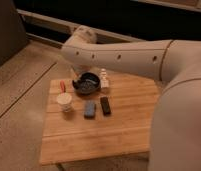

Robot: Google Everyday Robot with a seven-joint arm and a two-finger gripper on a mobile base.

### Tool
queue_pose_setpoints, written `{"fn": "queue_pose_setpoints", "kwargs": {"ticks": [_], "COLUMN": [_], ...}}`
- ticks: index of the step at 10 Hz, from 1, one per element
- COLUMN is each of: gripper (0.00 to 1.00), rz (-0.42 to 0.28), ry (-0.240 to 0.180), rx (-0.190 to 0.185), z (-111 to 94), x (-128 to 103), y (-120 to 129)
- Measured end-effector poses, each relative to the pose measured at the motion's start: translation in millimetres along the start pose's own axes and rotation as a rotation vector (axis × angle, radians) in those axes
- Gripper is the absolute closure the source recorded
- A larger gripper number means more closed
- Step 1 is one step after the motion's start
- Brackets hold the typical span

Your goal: Move the arm in a circular motion

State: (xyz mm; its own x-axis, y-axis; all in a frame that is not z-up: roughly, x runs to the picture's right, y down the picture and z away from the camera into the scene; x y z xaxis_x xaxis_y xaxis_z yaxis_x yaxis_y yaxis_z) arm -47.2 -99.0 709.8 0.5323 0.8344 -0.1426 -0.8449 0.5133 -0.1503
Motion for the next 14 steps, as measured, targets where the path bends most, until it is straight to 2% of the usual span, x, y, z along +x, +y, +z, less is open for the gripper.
{"fn": "queue_pose_setpoints", "kwargs": {"ticks": [1,2,4,6,7,8,10,12,14], "gripper": [0.35,0.35,0.35,0.35,0.35,0.35,0.35,0.35,0.35], "rz": [0.058,0.118,0.163,0.189,0.193,0.188,0.119,-0.006,-0.131], "ry": [-0.011,-0.025,-0.029,-0.010,0.002,0.019,0.042,0.052,0.063], "rx": [0.026,0.070,0.121,0.154,0.160,0.163,0.150,0.118,0.082], "z": [-5,-8,-5,7,14,24,40,45,45], "x": [-5,-19,-43,-66,-74,-84,-102,-107,-95], "y": [-27,-57,-78,-81,-77,-66,-23,30,74]}}
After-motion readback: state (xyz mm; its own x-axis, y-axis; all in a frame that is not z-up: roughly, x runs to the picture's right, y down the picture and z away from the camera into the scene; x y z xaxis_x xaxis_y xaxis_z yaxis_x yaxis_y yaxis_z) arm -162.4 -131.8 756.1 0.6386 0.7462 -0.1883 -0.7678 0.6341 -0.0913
